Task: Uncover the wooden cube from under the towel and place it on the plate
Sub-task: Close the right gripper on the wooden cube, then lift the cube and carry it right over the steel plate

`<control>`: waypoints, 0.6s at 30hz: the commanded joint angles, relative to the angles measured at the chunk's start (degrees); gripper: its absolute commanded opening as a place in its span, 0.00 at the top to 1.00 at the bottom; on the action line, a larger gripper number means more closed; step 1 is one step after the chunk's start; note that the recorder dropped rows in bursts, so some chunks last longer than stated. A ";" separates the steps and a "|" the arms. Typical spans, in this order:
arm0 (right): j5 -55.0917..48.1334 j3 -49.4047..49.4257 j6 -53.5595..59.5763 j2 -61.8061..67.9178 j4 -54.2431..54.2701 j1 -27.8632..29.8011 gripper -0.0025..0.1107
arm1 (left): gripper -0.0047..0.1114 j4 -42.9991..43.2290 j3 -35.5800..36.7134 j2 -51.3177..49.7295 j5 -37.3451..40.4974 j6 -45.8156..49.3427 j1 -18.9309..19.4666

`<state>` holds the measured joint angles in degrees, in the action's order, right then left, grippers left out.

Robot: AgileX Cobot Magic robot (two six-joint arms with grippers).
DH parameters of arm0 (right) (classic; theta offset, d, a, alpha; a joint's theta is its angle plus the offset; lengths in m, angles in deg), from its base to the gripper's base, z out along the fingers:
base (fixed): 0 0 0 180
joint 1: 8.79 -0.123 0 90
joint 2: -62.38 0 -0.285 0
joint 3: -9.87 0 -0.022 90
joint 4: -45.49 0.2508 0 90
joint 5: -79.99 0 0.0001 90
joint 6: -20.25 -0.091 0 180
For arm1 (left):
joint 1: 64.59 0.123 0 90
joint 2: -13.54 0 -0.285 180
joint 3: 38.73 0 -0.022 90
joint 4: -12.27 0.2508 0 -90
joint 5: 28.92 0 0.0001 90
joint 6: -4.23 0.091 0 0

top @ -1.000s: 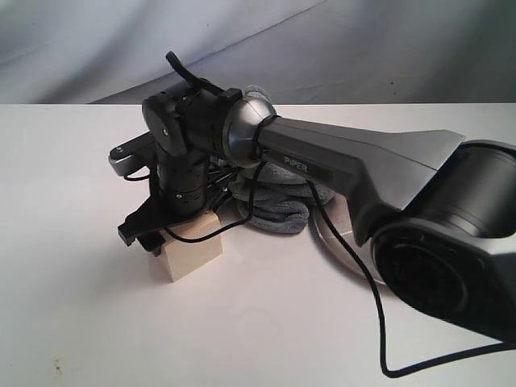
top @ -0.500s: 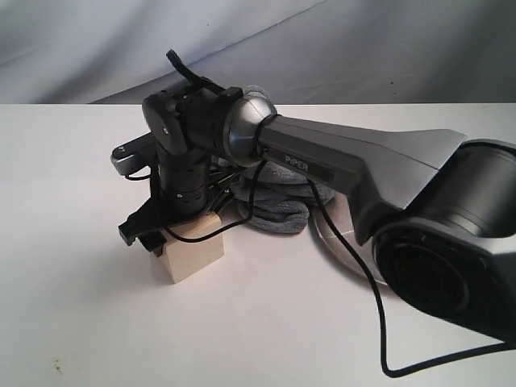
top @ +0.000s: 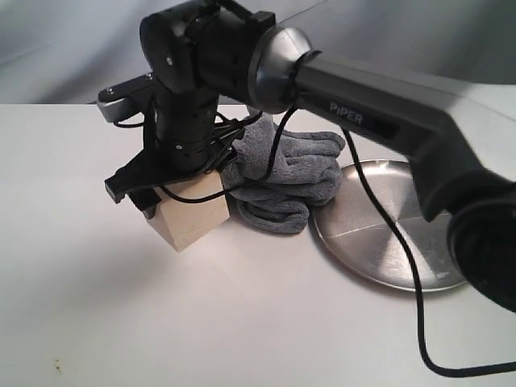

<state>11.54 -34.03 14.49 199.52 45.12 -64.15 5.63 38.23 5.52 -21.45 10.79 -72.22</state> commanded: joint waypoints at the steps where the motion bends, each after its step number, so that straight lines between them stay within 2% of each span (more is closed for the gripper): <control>1: -1.51 -0.29 0.95 -4.32 -2.20 0.05 0.98 | 0.96 -0.10 0.25 0.24 -0.02 -0.14 -0.28; 8: -1.51 1.49 0.95 -8.27 -5.38 0.05 0.98 | 0.96 -0.10 0.25 0.24 -0.02 -0.14 -0.28; 18: 3.36 16.90 -1.14 -16.52 -8.51 1.10 0.98 | 0.96 -0.10 0.25 0.24 -0.02 -0.14 -0.28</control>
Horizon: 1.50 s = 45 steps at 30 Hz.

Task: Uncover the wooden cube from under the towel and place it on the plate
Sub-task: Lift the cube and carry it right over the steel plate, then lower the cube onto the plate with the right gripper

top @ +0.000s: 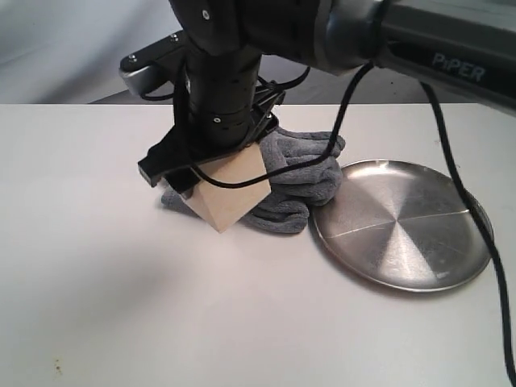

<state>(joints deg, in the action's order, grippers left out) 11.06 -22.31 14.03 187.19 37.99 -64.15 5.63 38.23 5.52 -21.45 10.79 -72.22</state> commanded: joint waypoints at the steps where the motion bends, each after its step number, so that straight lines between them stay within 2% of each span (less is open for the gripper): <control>1: 4.44 6.74 -0.84 -5.02 -1.27 1.50 0.98 | 0.96 -0.10 0.25 0.24 -0.02 -0.14 -0.28; 16: 15.84 28.62 -3.75 -17.85 -0.78 11.59 0.98 | 0.96 -0.10 0.25 0.24 -0.02 -0.14 -0.28; 26: 22.19 37.83 -8.92 -20.79 -0.78 19.54 0.98 | 0.96 -0.10 0.25 0.24 -0.02 -0.14 -0.28; 37: 28.43 41.64 -15.07 -20.79 -1.00 28.19 0.98 | 0.96 -0.10 0.25 0.24 -0.02 -0.14 -0.28; 45: 31.32 41.64 -15.32 -20.67 -2.23 30.17 0.98 | 0.96 -0.10 0.25 0.24 -0.02 -0.14 -0.28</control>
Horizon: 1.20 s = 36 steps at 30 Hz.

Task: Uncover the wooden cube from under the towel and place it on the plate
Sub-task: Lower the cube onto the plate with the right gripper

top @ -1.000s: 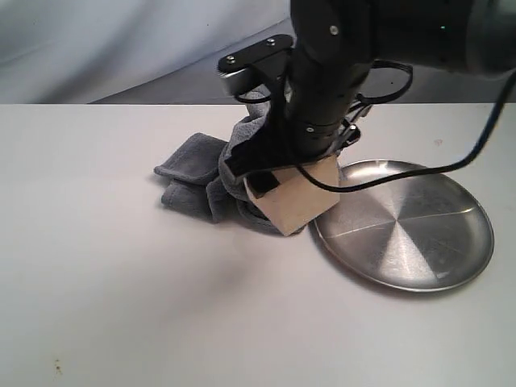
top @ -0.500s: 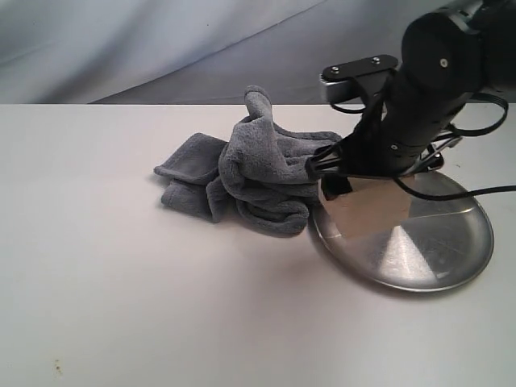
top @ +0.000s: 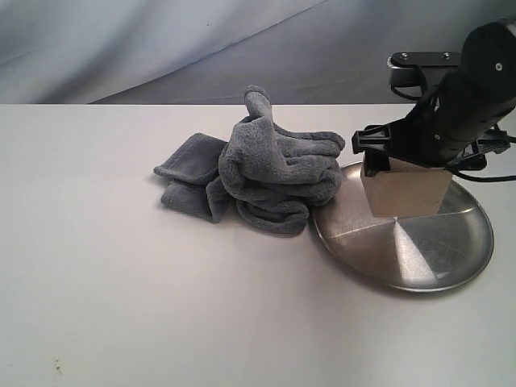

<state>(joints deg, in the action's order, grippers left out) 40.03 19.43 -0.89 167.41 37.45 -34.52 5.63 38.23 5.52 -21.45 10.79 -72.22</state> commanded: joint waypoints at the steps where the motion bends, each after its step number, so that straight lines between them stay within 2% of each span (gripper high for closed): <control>1: 2.47 -0.10 -0.52 -0.81 -1.96 0.53 0.98 | 0.96 -0.10 0.25 0.24 -0.02 -0.14 -0.28; 19: 8.39 -0.10 -3.62 7.74 -2.27 0.53 0.98 | 0.96 -0.10 0.25 0.24 -0.02 -0.14 -0.28; 28: 9.42 -0.10 -4.36 9.21 -2.16 5.20 0.98 | 0.96 -0.10 0.25 0.24 -0.02 -0.14 -0.28; 36: 9.55 -0.10 -2.72 9.21 -1.60 5.73 0.98 | 0.96 -0.10 0.25 0.24 -0.02 -0.14 -0.28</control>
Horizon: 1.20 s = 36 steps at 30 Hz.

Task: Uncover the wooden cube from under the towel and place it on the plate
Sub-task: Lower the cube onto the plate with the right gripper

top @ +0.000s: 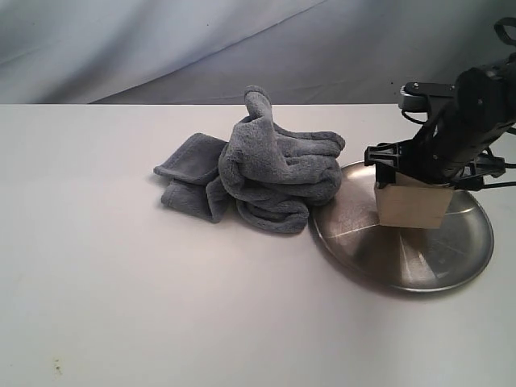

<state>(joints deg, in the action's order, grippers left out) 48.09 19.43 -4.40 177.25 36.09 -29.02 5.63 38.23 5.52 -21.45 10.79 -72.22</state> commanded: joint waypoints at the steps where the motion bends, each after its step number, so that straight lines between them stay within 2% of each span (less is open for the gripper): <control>1: 1.49 -0.10 0.79 -0.63 -0.23 0.24 0.98 | 0.96 -0.10 0.25 0.24 -0.02 -0.14 -0.28; 5: 1.63 -0.10 1.77 -0.63 -0.23 0.24 0.98 | 0.96 -0.10 0.25 0.24 -0.02 -0.14 -0.28; 7: 1.63 -0.10 2.14 -0.63 -0.23 0.24 0.94 | 0.96 -0.10 0.25 0.24 -0.02 -0.14 -0.28; 11: 1.43 -0.10 2.14 -0.63 1.04 0.24 0.76 | 0.96 -0.10 0.25 0.24 -0.02 -0.14 -0.28; 16: 0.83 -0.10 2.14 -0.63 1.75 0.24 0.47 | 0.96 -0.10 0.25 0.24 -0.02 -0.14 -0.28; 18: 0.43 -0.10 2.14 -0.63 2.13 0.24 0.40 | 0.96 -0.10 0.25 0.24 -0.02 -0.14 -0.28; 33: -0.85 -0.10 2.14 -0.63 2.13 0.24 0.38 | 0.96 -0.10 0.25 0.24 -0.02 -0.14 -0.28; 36: -0.44 -0.10 2.14 -0.63 2.13 0.24 0.31 | 0.96 -0.10 0.25 0.24 -0.02 -0.14 -0.28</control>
<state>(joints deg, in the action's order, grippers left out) 45.98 19.43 -2.60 177.25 38.02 -29.02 5.63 38.23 5.52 -21.45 10.79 -72.22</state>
